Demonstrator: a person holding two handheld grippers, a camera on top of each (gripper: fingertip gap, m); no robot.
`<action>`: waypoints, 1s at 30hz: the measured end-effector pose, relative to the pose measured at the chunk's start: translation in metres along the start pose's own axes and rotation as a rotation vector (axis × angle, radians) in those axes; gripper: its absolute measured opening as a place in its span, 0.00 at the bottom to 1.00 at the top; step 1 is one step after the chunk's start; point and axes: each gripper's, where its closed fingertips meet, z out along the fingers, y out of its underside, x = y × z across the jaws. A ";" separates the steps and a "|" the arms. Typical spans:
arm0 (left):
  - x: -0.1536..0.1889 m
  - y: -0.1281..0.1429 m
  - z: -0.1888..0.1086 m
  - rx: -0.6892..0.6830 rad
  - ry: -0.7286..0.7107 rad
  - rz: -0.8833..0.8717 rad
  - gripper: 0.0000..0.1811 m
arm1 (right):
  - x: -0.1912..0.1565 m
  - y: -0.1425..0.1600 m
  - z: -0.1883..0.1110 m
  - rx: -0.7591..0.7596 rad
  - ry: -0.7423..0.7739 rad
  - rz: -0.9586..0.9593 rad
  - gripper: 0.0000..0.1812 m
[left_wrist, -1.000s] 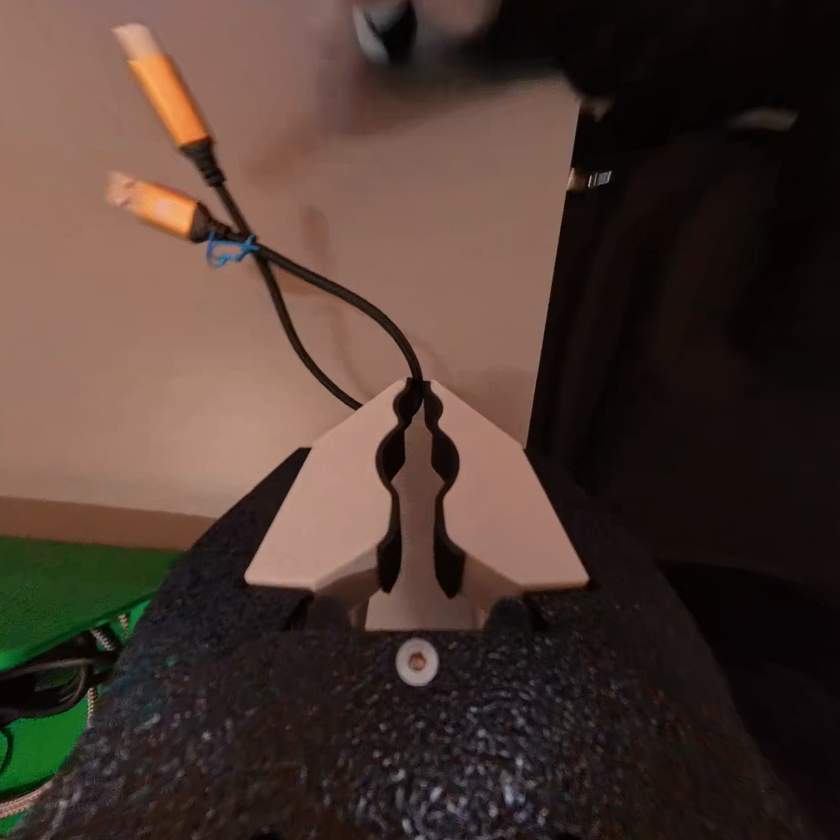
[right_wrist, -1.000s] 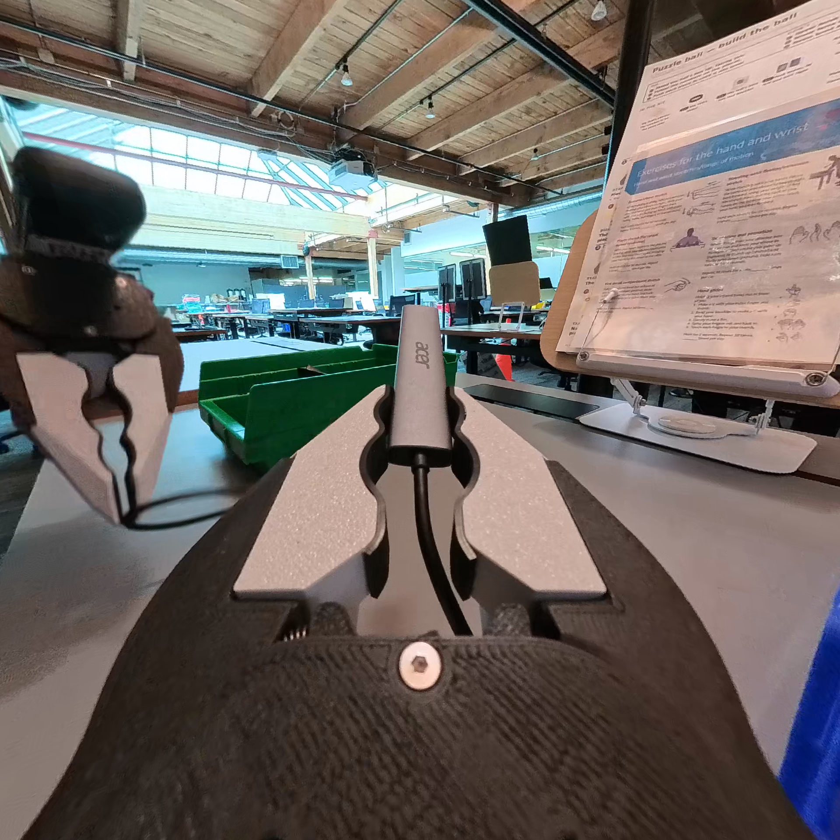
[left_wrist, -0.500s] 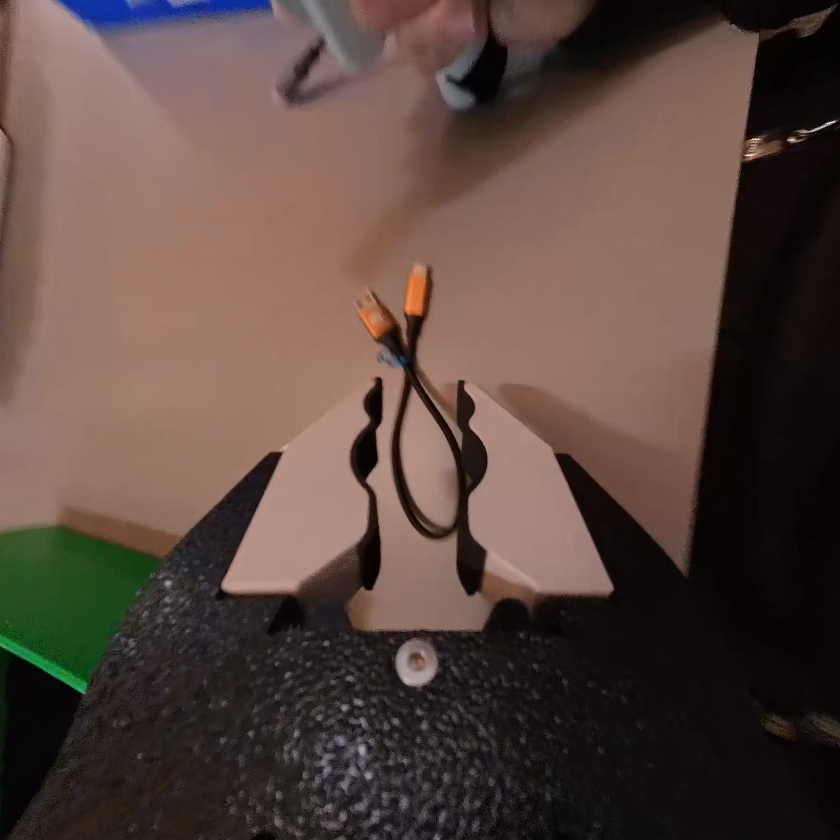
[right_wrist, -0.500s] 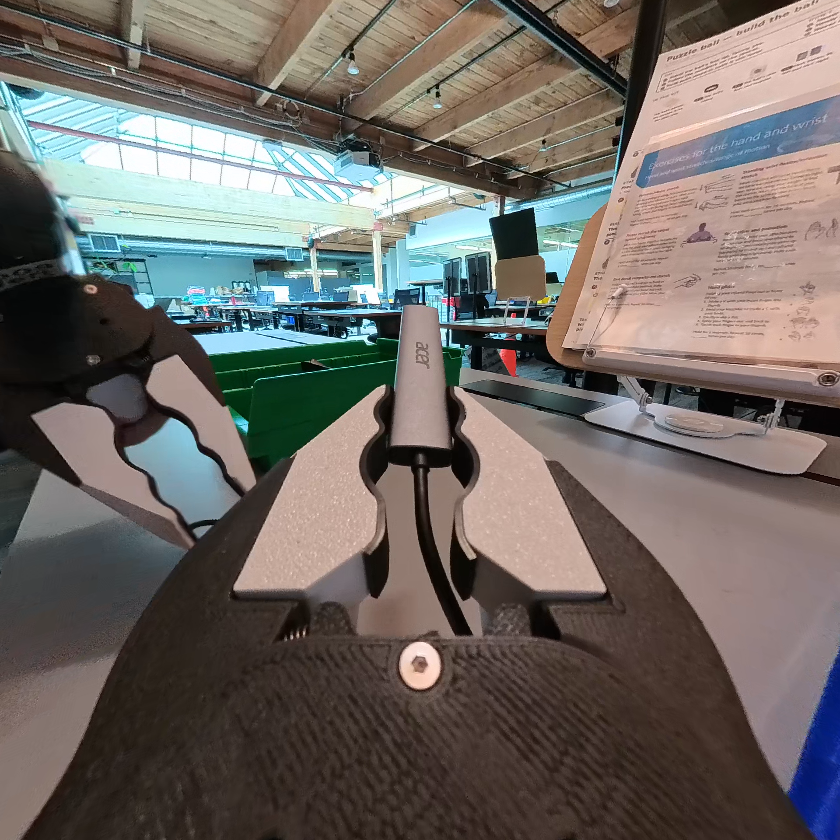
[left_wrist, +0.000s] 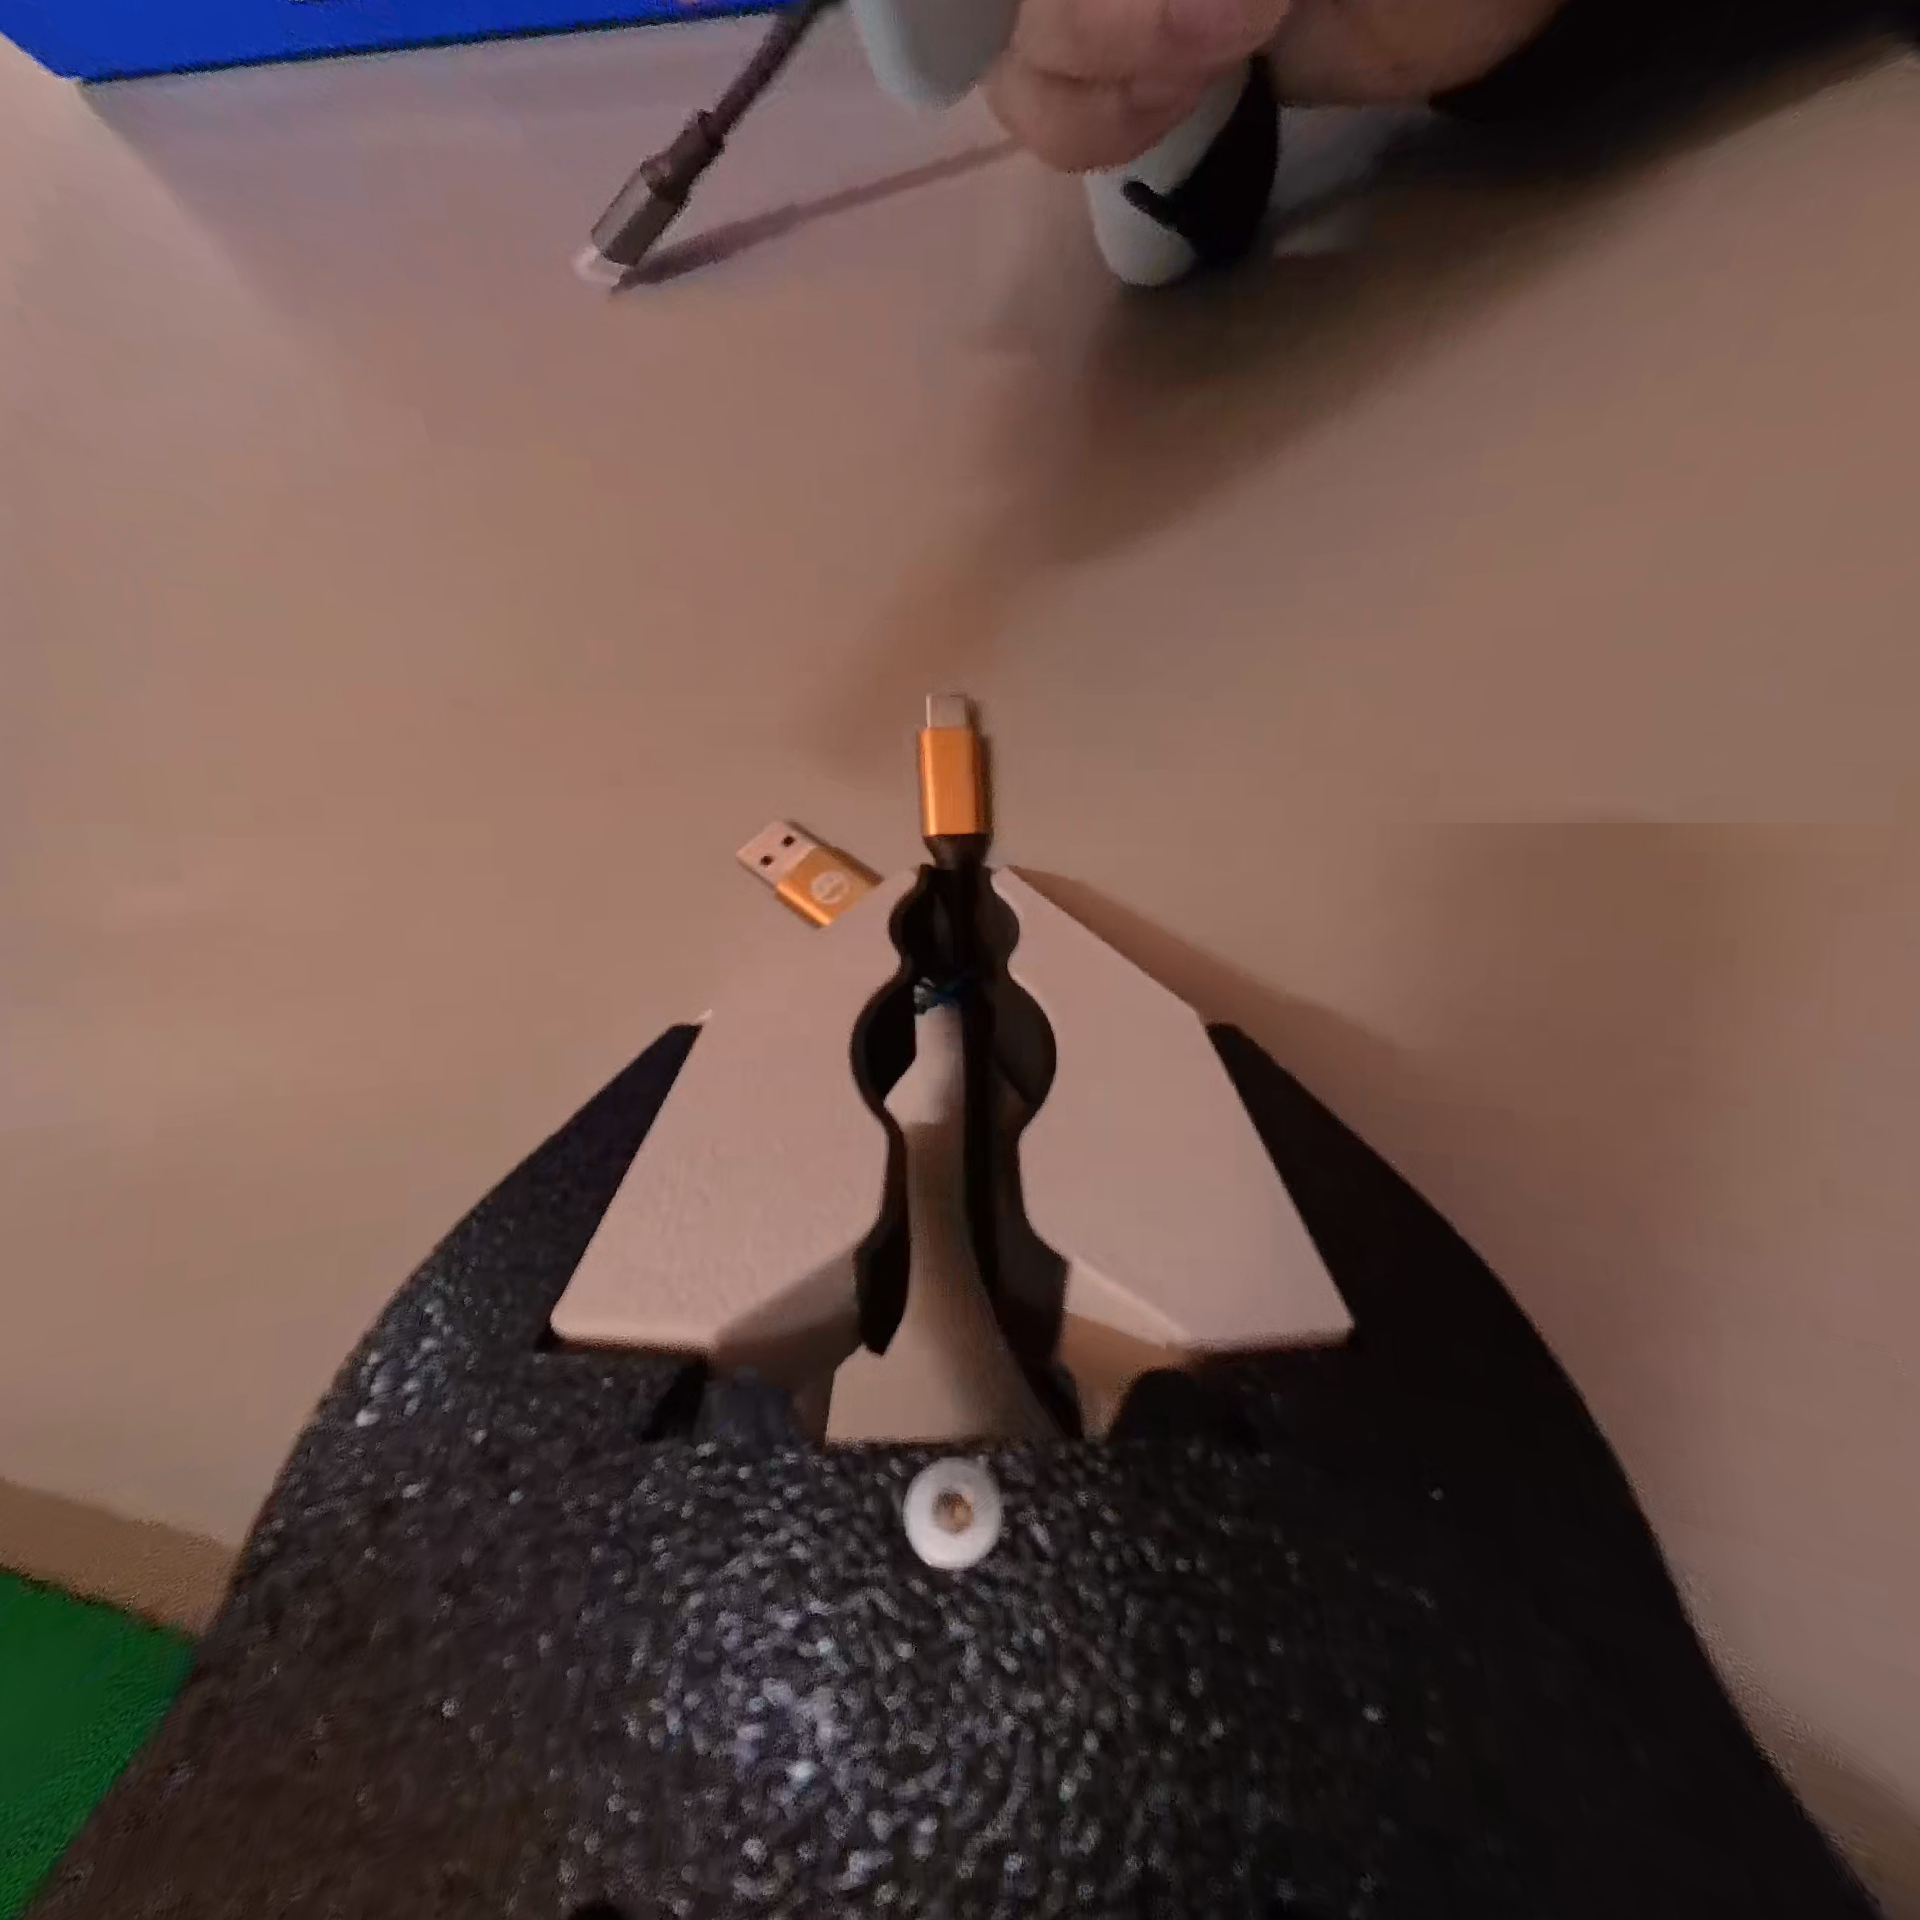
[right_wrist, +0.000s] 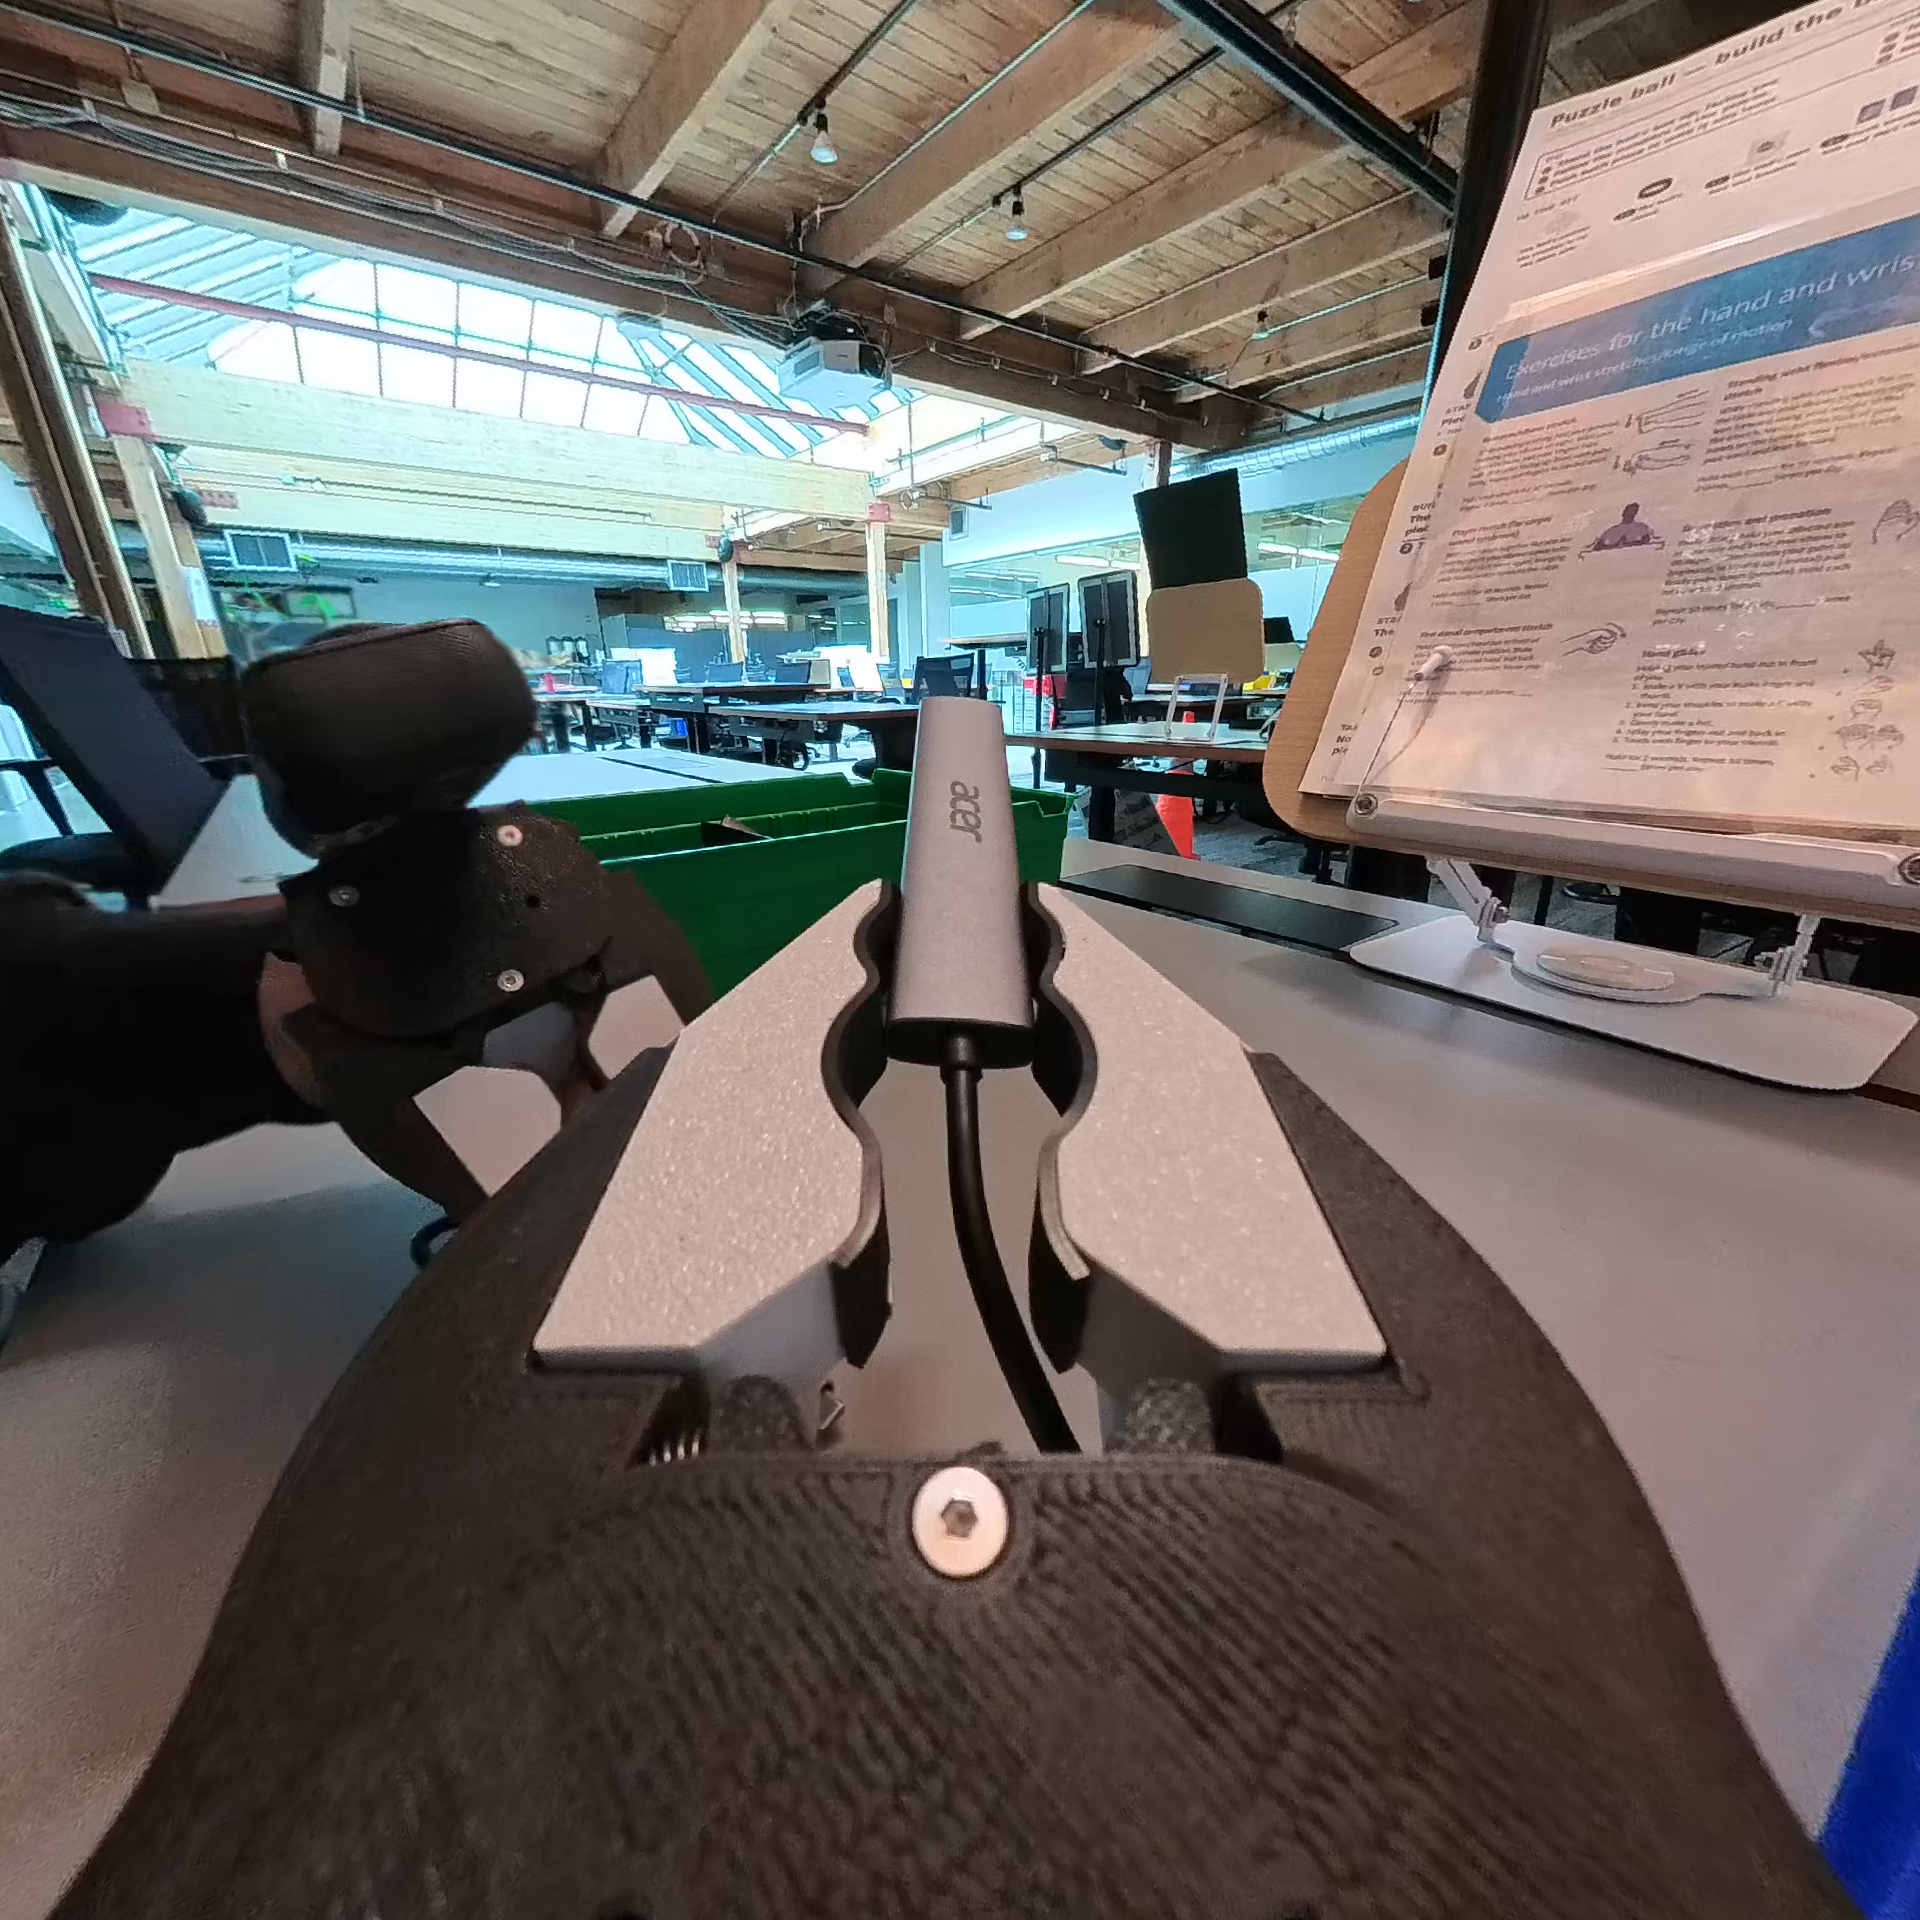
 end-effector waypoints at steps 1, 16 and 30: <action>-0.001 -0.002 0.002 0.029 -0.003 -0.047 0.03 | 0.000 0.000 0.000 -0.001 -0.001 -0.002 0.12; -0.017 -0.004 -0.006 0.082 -0.222 -0.442 0.02 | 0.001 0.009 0.002 -0.074 0.100 -0.235 0.12; -0.037 -0.061 -0.081 0.185 -0.291 -0.556 0.02 | -0.004 0.016 0.005 -0.121 0.090 -0.296 0.12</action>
